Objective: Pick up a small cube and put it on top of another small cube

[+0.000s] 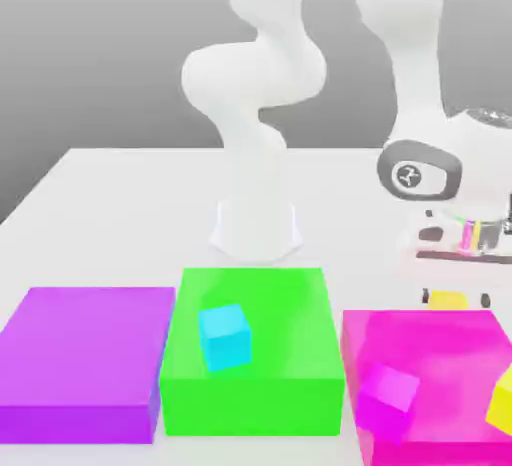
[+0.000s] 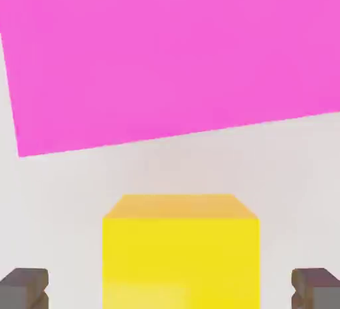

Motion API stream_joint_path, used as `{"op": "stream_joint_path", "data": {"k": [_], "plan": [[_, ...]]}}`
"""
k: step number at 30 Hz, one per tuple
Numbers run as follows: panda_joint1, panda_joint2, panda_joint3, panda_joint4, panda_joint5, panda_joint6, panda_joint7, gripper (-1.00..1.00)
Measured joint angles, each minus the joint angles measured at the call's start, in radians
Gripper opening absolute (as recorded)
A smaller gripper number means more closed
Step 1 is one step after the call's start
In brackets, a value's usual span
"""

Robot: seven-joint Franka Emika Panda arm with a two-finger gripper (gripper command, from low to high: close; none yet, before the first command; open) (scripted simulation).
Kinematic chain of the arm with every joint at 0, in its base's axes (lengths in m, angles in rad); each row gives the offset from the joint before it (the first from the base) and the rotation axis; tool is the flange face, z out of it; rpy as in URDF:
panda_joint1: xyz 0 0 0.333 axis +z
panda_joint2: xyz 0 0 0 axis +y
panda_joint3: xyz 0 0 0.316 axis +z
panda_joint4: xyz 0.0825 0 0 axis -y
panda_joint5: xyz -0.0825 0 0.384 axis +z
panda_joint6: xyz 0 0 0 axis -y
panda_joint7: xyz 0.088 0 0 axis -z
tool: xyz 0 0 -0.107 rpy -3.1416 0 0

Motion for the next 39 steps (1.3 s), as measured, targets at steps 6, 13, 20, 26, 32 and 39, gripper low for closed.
{"op": "stream_joint_path", "data": {"k": [6,13,20,26,32,39], "plan": [[0.043,0.031,-0.051,0.008,-0.036,0.027,0.029,-1.00],[-0.054,-0.124,0.103,-0.035,0.215,-0.076,-0.160,-1.00],[-0.226,-0.294,0.044,-0.020,0.405,-0.247,-0.469,-1.00],[-0.355,-0.400,-0.076,0.021,0.445,-0.392,-0.702,-1.00],[-0.475,-0.503,-0.234,0.063,0.455,-0.538,-0.914,-1.00],[-0.543,-0.442,-0.322,0.044,0.452,-0.458,-1.024,-1.00]]}}
